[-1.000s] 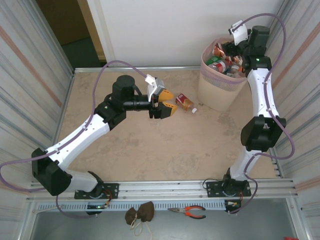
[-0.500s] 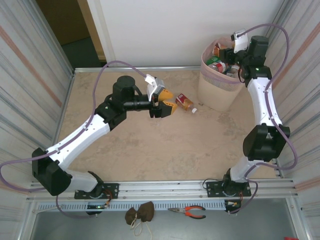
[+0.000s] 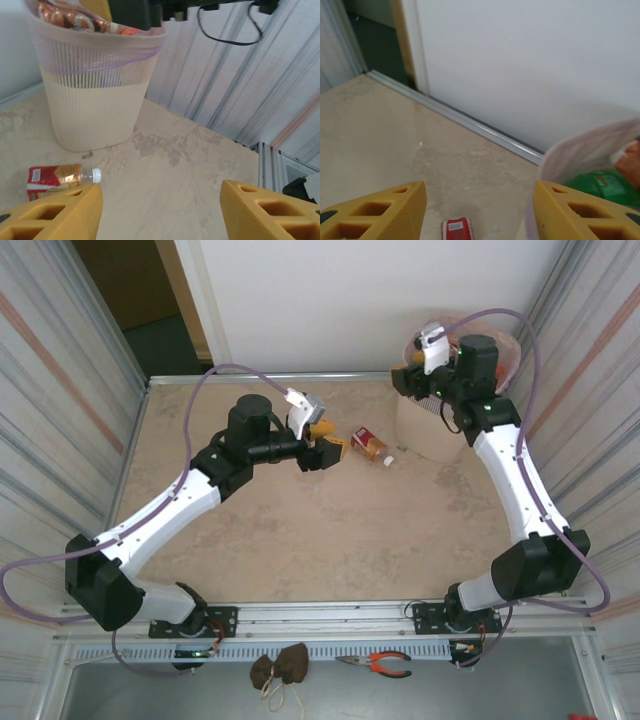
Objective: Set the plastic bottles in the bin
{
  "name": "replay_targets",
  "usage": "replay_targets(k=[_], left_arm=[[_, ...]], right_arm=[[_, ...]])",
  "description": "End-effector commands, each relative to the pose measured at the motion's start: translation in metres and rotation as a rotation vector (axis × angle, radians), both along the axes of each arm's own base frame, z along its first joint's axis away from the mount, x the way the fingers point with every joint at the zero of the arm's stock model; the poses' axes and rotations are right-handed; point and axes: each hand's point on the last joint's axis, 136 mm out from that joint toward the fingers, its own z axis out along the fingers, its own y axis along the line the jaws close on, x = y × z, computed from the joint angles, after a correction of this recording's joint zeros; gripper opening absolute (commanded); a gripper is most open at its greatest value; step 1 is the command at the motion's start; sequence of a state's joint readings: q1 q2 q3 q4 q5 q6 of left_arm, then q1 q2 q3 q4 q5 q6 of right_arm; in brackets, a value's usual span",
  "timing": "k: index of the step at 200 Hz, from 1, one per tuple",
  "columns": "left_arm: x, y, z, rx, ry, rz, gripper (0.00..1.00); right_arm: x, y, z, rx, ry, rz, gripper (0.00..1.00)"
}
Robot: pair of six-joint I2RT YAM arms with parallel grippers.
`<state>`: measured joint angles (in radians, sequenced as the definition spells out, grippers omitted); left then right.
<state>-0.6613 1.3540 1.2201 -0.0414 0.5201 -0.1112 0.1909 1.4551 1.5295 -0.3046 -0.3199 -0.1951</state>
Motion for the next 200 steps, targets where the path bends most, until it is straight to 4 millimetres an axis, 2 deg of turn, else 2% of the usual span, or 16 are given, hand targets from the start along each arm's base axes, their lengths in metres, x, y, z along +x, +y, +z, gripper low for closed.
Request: replay_targets(k=[1,39,100,122,168,172,176,200], left_arm=[[0.007,0.014,-0.005,0.004,0.031,0.072,0.63],[0.013,0.036,-0.015,0.013,0.061,0.164,0.63],[0.007,0.057,-0.023,0.015,0.079,0.236,0.63],[0.004,0.061,-0.022,0.020,0.080,0.246,0.64],[0.001,0.067,-0.025,0.015,0.083,0.264,0.64],[0.001,0.067,-0.025,0.014,0.085,0.264,0.64],[0.001,0.067,-0.025,0.013,0.086,0.264,0.64],[0.000,0.067,-0.026,0.015,0.094,0.261,0.64]], right_arm=[[-0.004,0.012,-0.029,-0.098,0.058,0.004,0.57],[0.003,0.043,-0.071,-0.223,0.120,0.036,0.58],[0.021,0.097,-0.158,-0.435,0.252,0.116,0.61],[0.032,0.102,-0.189,-0.501,0.311,0.119,0.63],[0.051,0.099,-0.241,-0.604,0.446,0.104,0.69],[0.050,0.097,-0.250,-0.619,0.469,0.104,0.70],[0.056,0.099,-0.244,-0.617,0.456,0.098,0.71],[0.060,0.096,-0.264,-0.661,0.508,0.089,0.75]])
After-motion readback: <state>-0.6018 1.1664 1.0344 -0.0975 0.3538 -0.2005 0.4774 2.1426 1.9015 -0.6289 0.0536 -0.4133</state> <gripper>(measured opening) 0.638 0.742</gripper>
